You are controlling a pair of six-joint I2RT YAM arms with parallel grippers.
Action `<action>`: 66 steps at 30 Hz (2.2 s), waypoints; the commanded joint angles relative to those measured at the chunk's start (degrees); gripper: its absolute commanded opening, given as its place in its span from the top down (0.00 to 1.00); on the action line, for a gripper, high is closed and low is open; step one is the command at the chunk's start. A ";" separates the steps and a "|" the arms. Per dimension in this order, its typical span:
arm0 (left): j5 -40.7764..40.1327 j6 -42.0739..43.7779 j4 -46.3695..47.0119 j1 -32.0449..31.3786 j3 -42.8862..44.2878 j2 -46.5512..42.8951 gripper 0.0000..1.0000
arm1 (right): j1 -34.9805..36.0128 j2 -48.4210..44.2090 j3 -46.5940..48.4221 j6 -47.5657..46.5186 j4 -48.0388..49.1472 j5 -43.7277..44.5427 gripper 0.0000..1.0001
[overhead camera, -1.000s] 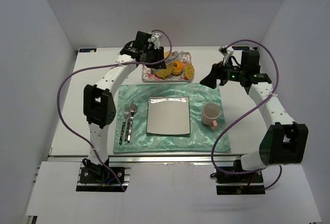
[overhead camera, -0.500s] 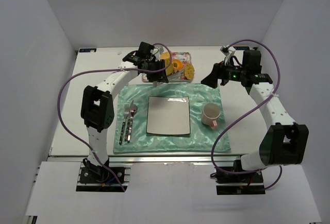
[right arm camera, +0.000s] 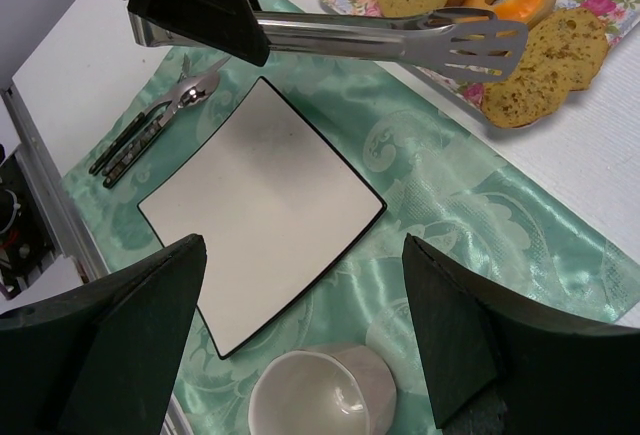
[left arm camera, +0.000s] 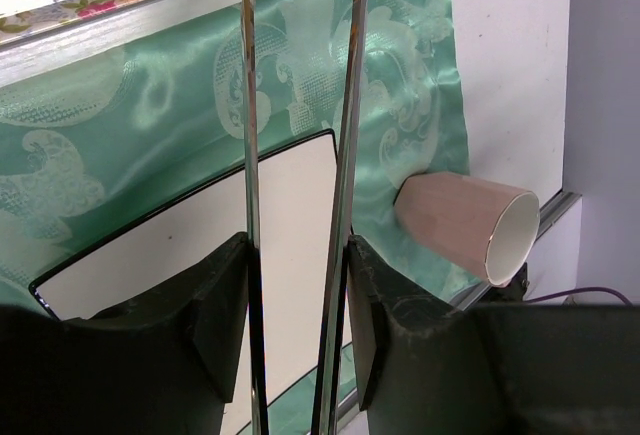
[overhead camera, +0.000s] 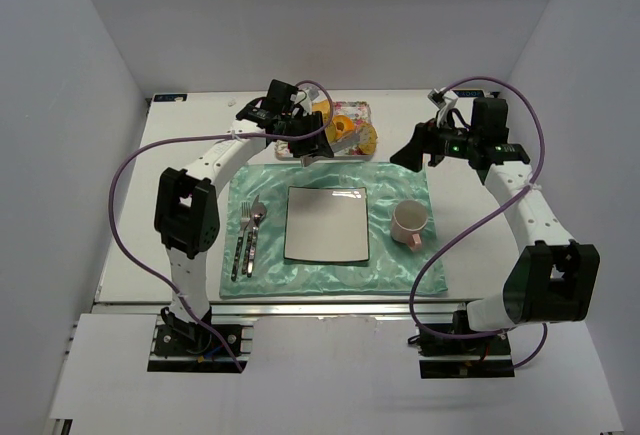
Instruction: Place the bread
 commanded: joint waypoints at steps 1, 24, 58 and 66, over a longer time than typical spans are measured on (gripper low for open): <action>1.78 -0.83 1.02 0.10 0.00 -2.06 0.49 | -0.65 -2.02 -0.24 0.27 1.50 -1.21 0.16; 1.77 -2.49 1.54 -0.08 2.90 4.18 0.52 | -1.35 -1.76 -0.86 0.88 2.20 -1.56 0.16; 8.54 1.27 2.09 -0.08 -18.71 -22.34 0.88 | -1.70 -1.84 -0.15 0.53 1.33 -2.26 0.16; 8.72 5.41 -11.27 -0.08 -30.13 -32.55 0.89 | -1.79 -1.67 -0.51 0.71 1.32 -2.35 0.16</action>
